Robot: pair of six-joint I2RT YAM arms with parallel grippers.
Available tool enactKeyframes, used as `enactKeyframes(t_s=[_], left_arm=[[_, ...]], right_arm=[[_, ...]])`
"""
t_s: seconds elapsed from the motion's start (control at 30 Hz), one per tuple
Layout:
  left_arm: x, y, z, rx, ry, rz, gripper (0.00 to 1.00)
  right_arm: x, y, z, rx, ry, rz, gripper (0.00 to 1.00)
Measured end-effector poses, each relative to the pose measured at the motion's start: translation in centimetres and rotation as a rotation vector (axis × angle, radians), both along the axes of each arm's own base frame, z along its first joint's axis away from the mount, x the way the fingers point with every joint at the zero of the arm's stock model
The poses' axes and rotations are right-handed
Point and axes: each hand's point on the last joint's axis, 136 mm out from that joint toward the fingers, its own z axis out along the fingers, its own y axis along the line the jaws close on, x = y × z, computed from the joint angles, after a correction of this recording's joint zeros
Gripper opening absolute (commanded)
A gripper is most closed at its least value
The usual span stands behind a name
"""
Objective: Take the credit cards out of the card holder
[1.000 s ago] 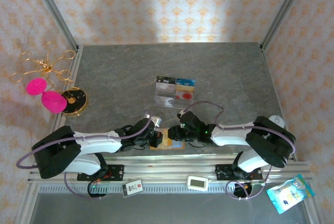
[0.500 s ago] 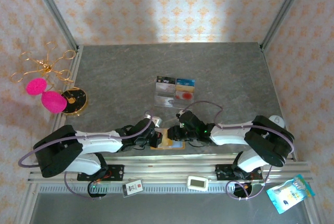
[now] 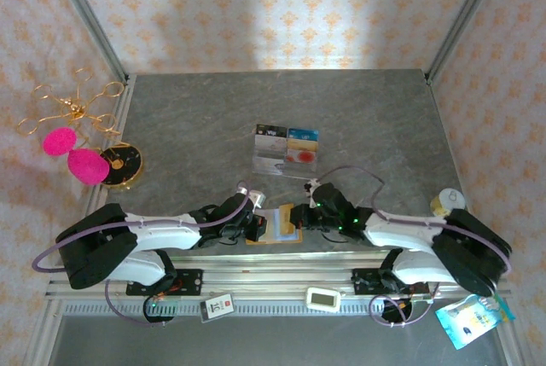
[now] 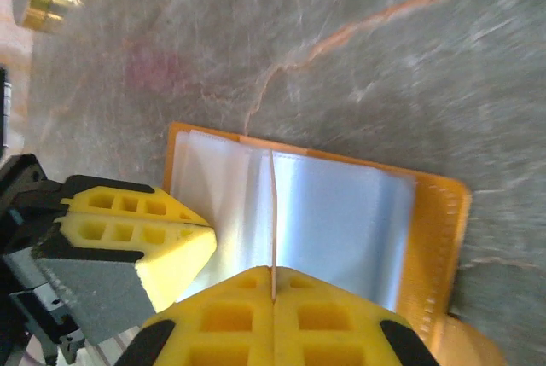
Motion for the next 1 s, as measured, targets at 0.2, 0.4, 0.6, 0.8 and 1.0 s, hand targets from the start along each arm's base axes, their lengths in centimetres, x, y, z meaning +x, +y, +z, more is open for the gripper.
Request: enactKeyframes(t_s=[0.2,0.4,0.6,0.8,1.0], left_arm=[[0.4,0.1,1.6,-0.035,-0.028,0.012,0.03],[4.2,0.2,10.5,-0.313,-0.212,0.134,0.32],[5.1,0.5,16.4,-0.536,-0.344,0.189,0.43],[5.4,1.3,18.9,-0.671,-0.403,0.249,0.48],[5.3,1.6,22.3,-0.812,-0.473,0.263,0.52]], right_arm=[[0.4,-0.9,4.9,0.118,-0.183,-0.012,0.00],[1.4,-1.2,9.8,0.266,-0.339,-0.070,0.00],[2.9,-1.5,13.6,0.396,-0.414,-0.170,0.00],[3.9,-1.5,16.7,0.532,-0.447,-0.243,0.00],[4.8,-0.5,19.2,0.619,-0.458,-0.257,0.00]])
